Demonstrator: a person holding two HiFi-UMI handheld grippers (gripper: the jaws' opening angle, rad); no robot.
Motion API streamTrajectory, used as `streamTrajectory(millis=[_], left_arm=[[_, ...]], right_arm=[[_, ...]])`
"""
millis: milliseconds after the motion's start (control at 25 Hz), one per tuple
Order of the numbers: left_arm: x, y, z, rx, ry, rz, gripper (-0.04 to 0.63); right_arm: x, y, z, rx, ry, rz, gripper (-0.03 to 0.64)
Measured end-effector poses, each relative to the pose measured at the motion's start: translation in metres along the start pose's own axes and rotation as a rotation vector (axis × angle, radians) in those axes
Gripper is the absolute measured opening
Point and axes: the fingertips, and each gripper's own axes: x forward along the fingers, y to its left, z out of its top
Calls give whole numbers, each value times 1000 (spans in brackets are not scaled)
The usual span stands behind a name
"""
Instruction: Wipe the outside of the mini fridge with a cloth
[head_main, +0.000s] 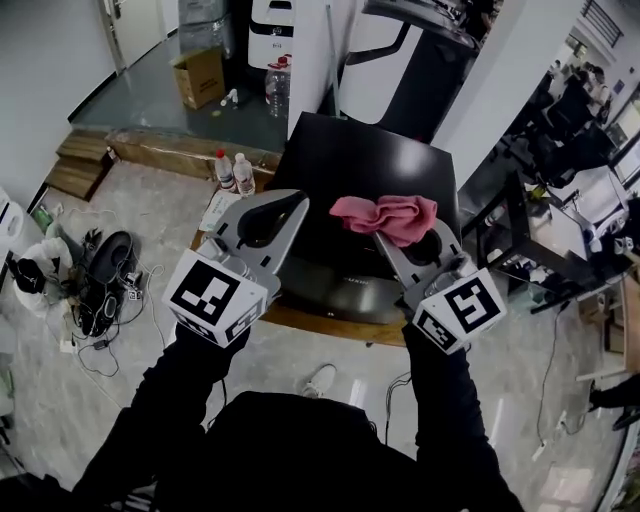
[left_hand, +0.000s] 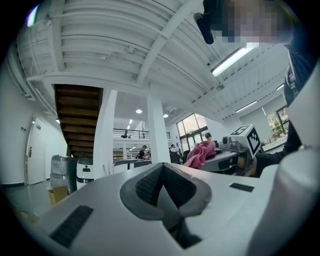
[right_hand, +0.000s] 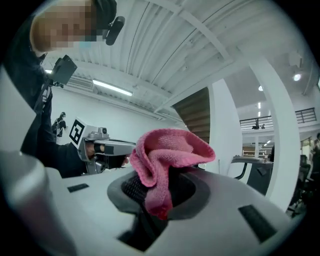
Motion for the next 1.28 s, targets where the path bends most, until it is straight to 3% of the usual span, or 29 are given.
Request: streamTrajectory(millis=[280,560,920,1280], left_arm=[[84,52,-2,77,5,73,5],[126,124,-30,129,65,48,5],[154,201,-89,40,108,-44,5],[168,230,-130,-15,152,-107,5]], right_arm=[[70,-90,-7,-89,126,84,87],[160,-126,-45,-43,308,144,87],[266,-142,-125,31,566,151,87],[315,-149,-169,3,696,88,89]])
